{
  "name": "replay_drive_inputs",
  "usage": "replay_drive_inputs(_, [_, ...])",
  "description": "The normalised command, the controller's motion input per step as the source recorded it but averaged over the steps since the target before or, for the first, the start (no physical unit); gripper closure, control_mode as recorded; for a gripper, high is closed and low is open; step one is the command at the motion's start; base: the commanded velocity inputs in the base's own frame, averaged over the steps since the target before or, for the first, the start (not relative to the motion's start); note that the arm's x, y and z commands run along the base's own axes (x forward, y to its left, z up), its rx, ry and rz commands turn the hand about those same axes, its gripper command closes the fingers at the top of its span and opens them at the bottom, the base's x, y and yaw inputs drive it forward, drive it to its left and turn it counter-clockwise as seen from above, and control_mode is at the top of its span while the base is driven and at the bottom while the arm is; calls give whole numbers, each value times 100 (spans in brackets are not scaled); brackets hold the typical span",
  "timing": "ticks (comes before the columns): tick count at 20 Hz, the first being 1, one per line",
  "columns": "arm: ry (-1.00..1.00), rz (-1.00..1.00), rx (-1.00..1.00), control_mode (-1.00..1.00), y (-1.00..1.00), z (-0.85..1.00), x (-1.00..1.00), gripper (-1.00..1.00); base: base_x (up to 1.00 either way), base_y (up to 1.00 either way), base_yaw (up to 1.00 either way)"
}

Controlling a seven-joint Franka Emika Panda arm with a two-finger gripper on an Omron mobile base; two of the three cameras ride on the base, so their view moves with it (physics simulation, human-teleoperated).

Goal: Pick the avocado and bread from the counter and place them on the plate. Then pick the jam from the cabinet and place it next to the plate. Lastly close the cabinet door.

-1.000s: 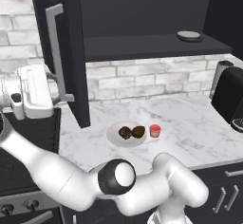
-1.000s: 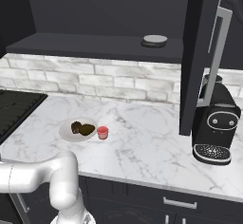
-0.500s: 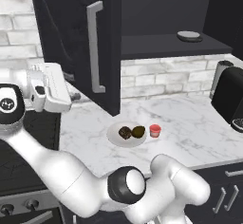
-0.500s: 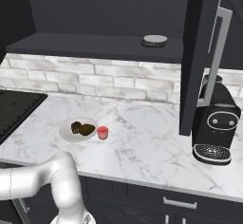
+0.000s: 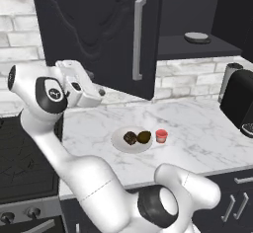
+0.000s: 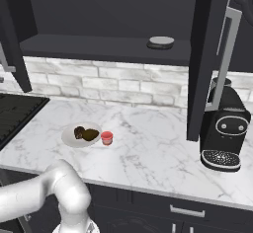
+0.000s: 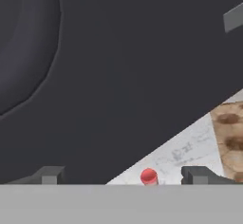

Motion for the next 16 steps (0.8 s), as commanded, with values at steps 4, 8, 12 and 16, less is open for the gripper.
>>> replay_drive_inputs(4, [-3, 17, 11, -100, -53, 0, 35, -100, 0, 0, 0])
replay_drive_inputs(8, [-4, 19, 11, -100, -52, 0, 29, -100, 0, 0, 0])
replay_drive_inputs(12, [-2, 20, 11, -100, -46, 0, 35, -100, 0, 0, 0])
replay_drive_inputs(16, [-2, 19, 9, -100, -47, 0, 45, -100, 0, 0, 0])
